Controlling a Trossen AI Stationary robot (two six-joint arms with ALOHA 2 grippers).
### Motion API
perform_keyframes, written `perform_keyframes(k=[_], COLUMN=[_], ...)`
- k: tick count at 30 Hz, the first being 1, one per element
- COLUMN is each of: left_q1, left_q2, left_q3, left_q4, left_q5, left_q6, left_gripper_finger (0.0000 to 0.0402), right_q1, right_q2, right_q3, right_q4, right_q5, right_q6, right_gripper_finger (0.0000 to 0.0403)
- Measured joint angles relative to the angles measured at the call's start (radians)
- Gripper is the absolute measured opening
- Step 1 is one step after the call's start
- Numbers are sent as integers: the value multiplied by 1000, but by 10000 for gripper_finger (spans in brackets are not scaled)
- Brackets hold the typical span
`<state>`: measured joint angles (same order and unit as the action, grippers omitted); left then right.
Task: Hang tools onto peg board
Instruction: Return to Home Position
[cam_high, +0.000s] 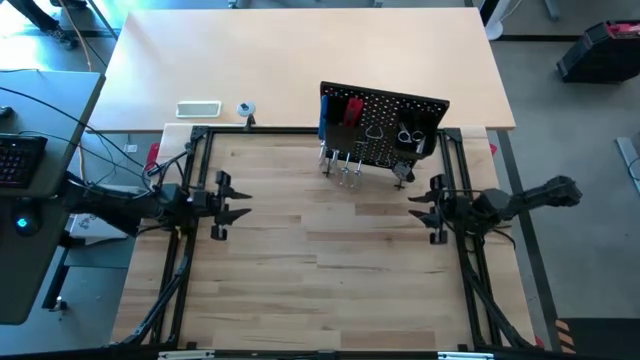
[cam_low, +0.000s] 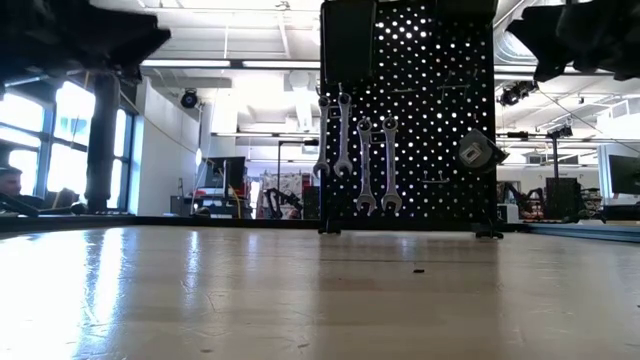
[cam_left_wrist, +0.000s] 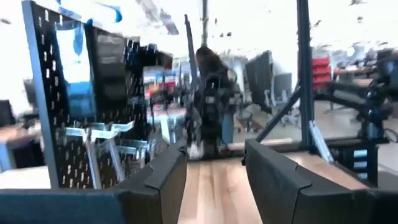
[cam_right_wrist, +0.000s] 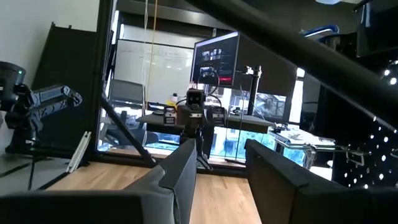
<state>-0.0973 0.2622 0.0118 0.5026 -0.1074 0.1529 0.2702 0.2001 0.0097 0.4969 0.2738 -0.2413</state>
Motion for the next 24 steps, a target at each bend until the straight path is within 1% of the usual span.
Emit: perform_keyframes(k=[4, 9, 13, 18, 24], left_q1=[41, 78, 91, 91, 91], left_q2=[-6, -6, -6, -6, -6], left_q3=[-1, -1, -1, -1, -1], left_q4=[-58, -63, -63, -64, -64], left_q5=[31, 95, 119, 119, 119], left_q6=[-18, -21, -54, -90, -90], left_gripper_finger=[151, 151, 151, 151, 151], right_q1=[-55, -135, -185, -207, -207], right_q2=[0, 0, 0, 1, 1], right_q3=[0, 0, 0, 0, 0], right_q4=[-22, -66, -80, -97, -129], right_q5=[-37, -91, -91, -68, -68], right_q6=[0, 35, 42, 85, 83], right_gripper_finger=[130, 130, 130, 130, 130])
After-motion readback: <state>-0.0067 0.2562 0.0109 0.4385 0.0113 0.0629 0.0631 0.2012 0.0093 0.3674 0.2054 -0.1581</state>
